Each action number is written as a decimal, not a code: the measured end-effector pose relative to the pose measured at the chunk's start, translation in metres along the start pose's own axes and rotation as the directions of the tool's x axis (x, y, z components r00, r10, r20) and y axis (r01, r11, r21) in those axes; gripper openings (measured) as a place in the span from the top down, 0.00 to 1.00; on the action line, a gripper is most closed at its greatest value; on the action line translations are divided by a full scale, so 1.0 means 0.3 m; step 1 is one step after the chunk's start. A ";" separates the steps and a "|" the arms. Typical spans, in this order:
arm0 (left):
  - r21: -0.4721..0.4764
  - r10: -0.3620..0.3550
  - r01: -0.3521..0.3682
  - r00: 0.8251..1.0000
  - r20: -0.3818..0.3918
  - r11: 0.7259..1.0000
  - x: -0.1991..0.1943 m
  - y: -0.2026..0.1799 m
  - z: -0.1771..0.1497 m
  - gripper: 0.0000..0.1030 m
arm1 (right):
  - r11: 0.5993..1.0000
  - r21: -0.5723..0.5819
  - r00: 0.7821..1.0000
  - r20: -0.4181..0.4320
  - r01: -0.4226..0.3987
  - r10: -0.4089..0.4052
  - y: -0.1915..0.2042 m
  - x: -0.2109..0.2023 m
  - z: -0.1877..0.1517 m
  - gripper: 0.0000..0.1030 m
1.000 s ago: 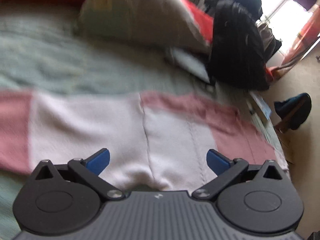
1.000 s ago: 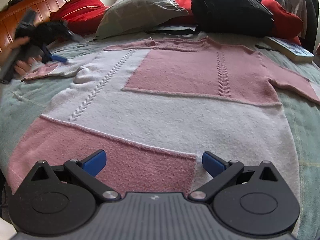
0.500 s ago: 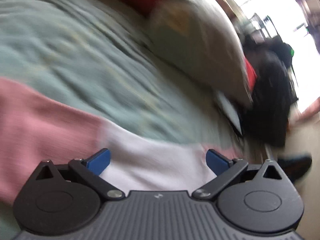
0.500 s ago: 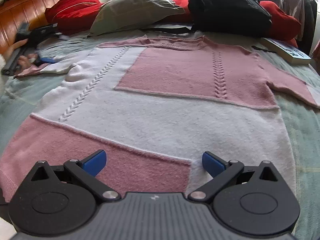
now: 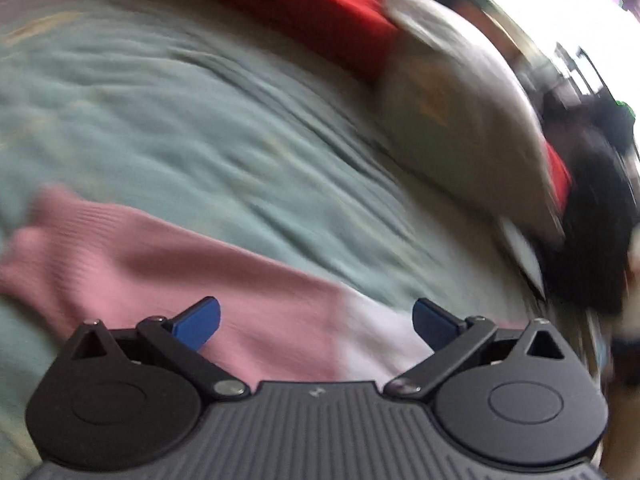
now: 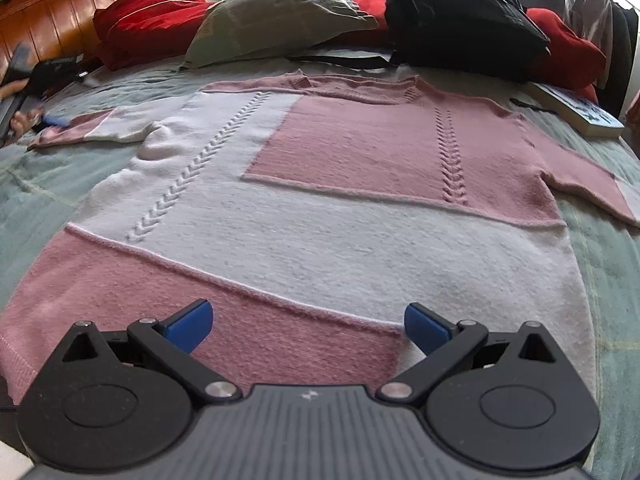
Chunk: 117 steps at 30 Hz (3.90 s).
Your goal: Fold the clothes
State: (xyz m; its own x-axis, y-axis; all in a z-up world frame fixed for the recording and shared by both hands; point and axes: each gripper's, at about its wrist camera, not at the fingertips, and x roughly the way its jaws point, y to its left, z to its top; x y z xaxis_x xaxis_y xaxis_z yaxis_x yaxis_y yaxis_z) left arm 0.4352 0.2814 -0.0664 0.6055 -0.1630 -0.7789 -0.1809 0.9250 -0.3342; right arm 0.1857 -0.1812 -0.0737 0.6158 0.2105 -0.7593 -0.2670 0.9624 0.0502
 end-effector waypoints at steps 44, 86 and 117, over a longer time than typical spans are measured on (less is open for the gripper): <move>-0.167 -0.083 0.081 0.997 -0.003 0.983 -0.017 0.324 0.052 0.01 | 0.996 -0.086 1.000 0.000 0.008 -0.008 0.107 0.027 0.026 0.00; -0.139 0.070 -0.052 0.990 0.125 0.989 -0.218 0.215 -0.043 0.01 | 0.993 -0.117 1.000 0.018 0.012 -0.010 0.144 -0.033 0.025 0.00; 0.611 -0.096 0.062 0.995 0.023 0.789 -0.301 -0.822 -1.039 0.01 | 0.995 0.070 0.986 0.142 0.074 -0.083 -0.286 -0.105 -0.241 0.00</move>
State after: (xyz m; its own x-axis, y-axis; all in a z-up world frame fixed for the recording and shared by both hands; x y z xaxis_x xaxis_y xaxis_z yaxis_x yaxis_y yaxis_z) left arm 0.1837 -0.0389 -0.0790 0.6375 -0.2428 -0.7311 0.3681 0.9297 0.0122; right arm 0.1356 -0.2829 -0.1010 0.7347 0.1519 -0.6612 -0.1682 0.9850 0.0394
